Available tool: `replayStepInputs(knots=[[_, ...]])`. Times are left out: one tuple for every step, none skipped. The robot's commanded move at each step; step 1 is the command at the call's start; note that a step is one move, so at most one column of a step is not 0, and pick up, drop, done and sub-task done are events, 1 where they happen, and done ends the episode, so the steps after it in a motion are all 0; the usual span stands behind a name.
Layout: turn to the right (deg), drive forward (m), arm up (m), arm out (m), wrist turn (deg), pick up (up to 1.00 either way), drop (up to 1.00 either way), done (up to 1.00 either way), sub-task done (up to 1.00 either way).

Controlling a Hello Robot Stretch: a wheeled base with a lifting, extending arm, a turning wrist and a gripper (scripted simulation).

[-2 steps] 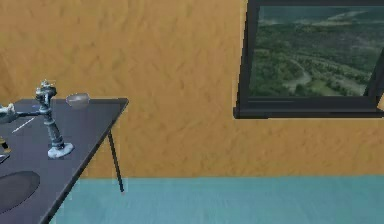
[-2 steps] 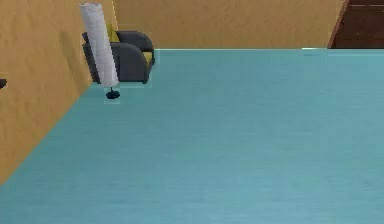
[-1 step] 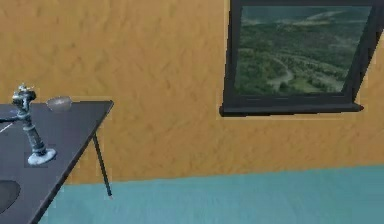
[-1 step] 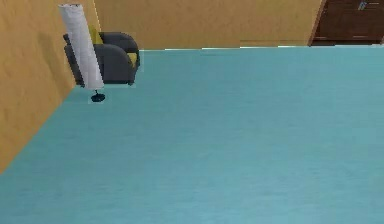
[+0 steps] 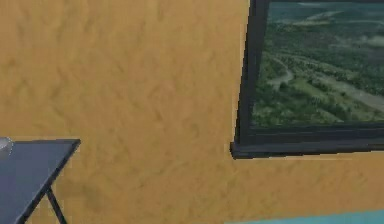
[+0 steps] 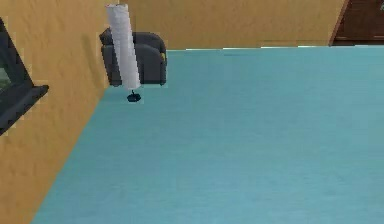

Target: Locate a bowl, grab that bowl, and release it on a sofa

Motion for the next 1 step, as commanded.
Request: replayStepInputs(knots=[[-45.0, 0.00, 0.00, 0.00, 0.0, 0.00, 0.00, 0.00, 0.00]])
